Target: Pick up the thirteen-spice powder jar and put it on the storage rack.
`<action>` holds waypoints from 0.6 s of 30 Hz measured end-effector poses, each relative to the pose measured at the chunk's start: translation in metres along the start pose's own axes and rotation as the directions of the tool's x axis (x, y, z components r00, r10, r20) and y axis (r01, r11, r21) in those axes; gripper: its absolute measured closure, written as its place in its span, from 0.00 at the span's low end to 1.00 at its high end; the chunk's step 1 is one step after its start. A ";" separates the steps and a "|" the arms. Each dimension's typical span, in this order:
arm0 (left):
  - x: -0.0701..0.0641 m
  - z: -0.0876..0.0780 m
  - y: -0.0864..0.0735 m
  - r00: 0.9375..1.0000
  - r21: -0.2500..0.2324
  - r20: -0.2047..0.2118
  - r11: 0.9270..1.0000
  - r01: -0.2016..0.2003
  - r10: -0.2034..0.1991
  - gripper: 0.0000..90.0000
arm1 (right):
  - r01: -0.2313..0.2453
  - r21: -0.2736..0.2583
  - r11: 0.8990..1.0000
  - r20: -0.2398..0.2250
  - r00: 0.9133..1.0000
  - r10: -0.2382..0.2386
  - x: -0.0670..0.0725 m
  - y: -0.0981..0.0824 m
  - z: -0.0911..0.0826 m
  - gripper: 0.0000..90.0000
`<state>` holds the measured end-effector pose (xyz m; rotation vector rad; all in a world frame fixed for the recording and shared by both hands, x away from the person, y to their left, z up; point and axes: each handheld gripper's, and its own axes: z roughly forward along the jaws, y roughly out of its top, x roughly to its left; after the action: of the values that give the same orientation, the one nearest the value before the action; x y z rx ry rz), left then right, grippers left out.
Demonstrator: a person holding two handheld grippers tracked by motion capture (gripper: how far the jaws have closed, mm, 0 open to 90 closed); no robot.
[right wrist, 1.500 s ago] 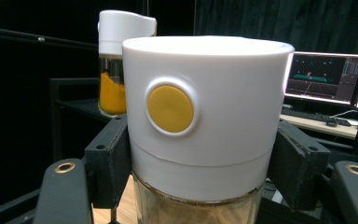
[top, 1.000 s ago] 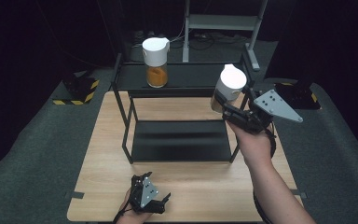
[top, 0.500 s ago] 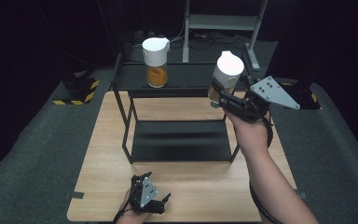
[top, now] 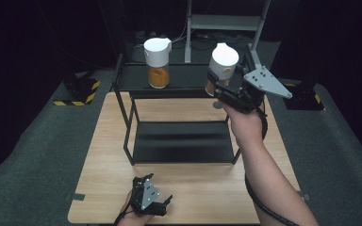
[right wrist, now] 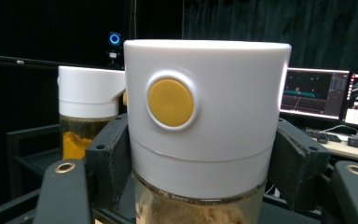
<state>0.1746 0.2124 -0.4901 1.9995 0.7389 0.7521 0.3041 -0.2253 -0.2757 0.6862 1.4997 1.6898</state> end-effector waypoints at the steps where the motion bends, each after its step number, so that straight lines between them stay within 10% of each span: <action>1: 0.000 0.000 0.000 1.000 -0.002 0.000 1.000 0.000 0.000 0.01 | 0.002 0.002 1.000 0.002 1.000 -0.002 0.000 0.000 0.002 0.33; 18: 0.002 -0.002 -0.002 1.000 -0.007 0.005 1.000 0.015 -0.015 0.01 | -0.016 0.013 1.000 0.032 0.999 0.015 -0.003 0.001 0.032 0.33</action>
<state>0.1738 0.2157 -0.4907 1.9862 0.7465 0.7395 0.3308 -0.2092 -0.2695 0.7305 1.4880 1.6737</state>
